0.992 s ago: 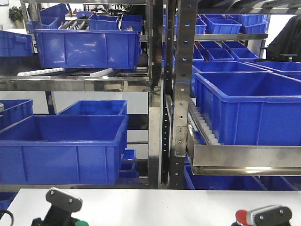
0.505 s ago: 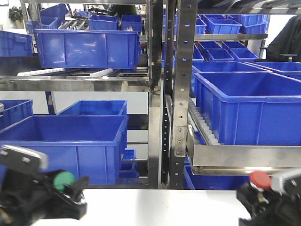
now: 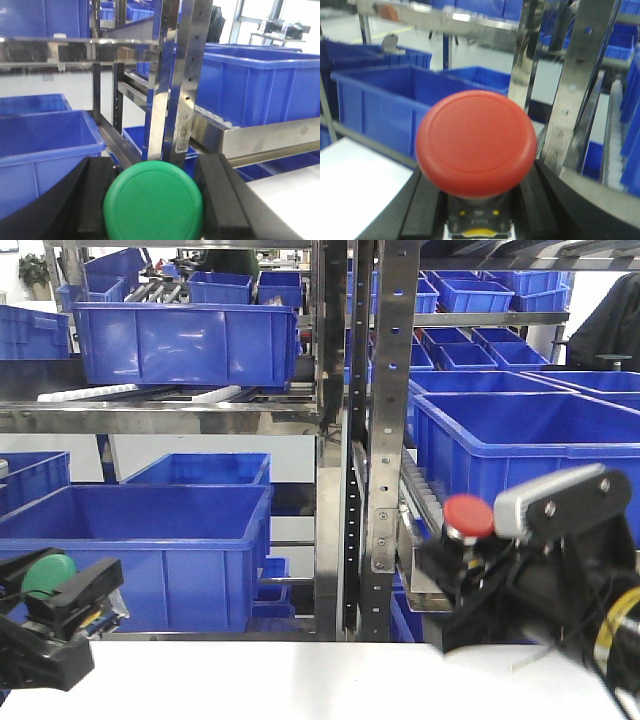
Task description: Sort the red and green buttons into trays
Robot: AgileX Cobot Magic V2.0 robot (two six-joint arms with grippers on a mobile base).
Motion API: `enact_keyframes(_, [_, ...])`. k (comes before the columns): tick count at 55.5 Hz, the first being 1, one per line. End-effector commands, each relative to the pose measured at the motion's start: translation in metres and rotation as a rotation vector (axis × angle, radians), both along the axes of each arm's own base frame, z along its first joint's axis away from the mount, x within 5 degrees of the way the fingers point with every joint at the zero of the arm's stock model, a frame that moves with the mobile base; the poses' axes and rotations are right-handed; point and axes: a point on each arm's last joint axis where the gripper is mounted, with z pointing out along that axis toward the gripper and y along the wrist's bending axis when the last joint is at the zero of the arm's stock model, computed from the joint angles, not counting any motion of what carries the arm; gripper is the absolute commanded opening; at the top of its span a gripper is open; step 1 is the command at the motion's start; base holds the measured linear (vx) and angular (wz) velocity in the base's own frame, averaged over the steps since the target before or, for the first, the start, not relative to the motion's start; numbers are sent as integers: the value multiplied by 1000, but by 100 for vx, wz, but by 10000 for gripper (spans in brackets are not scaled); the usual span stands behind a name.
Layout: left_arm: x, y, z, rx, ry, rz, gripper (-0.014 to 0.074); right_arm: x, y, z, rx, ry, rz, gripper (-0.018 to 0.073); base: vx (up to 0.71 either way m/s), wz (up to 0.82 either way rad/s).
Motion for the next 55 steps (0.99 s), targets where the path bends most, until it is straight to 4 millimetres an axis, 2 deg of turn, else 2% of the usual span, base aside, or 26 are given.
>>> enact_keyframes(1, [-4, 2, 32, -81, -140, 3, -6, -4, 1, 36, 69, -131, 32, -10, 0, 0])
enact_keyframes(9, [-4, 2, 65, -76, -219, 2, -3, -5, 1, 43, 83, -152, 33, -10, 0, 0])
enact_keyframes(16, [-2, 0, 80, -24, -232, 0, -3, -5, 1, 43, 83, -151, 32, -10, 0, 0])
enact_keyframes(35, [16, -8, 67, 12, -162, -4, -3, -5, 1, 43, 78, -152, 32, -10, 0, 0])
enact_keyframes(55, [16, -8, 66, 17, -152, -5, -3, -5, 1, 43, 78, -152, 32, -10, 0, 0])
